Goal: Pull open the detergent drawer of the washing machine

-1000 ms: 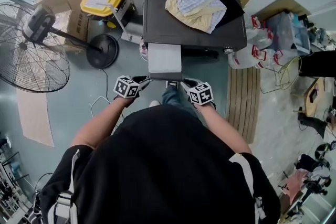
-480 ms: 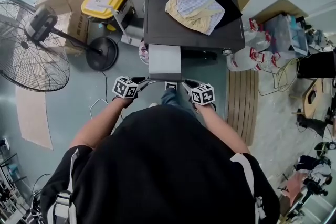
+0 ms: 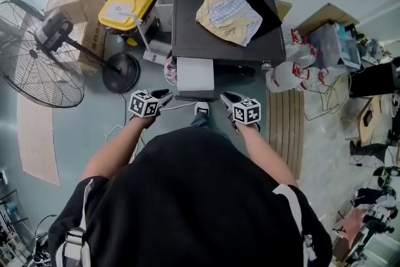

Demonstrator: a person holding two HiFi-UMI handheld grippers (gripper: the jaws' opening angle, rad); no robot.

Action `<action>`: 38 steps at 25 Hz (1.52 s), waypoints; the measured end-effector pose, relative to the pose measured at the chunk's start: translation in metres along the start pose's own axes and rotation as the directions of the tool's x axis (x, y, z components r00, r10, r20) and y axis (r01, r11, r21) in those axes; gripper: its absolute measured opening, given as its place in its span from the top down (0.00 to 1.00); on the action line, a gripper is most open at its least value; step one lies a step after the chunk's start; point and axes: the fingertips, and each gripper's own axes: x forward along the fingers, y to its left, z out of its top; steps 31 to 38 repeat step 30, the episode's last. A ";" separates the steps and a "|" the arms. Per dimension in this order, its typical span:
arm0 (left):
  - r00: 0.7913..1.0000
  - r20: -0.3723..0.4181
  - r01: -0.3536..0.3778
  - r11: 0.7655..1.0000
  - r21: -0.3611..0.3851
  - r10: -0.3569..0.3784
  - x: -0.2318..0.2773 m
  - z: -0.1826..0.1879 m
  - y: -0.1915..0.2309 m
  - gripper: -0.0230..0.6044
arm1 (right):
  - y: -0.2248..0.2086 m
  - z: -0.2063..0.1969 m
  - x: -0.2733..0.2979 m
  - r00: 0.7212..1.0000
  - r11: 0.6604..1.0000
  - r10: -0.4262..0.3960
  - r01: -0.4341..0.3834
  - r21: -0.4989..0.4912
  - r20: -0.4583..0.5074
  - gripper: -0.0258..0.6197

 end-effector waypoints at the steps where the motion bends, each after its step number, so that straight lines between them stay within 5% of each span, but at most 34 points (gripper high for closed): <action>1: 1.000 0.016 -0.002 1.000 0.006 0.002 -0.004 0.006 0.000 0.79 | 0.003 0.007 -0.003 1.000 1.000 -0.001 0.001 -0.003 0.018 0.86; 17: 0.976 0.212 -0.052 0.997 0.052 0.040 -0.075 0.065 0.002 0.79 | 0.053 0.069 -0.054 0.978 0.999 -0.012 0.022 -0.048 0.207 0.91; 38: 0.973 0.228 -0.048 0.997 0.058 0.034 -0.094 0.053 -0.006 0.79 | 0.055 0.057 -0.074 0.966 0.998 -0.059 0.056 0.020 0.253 0.92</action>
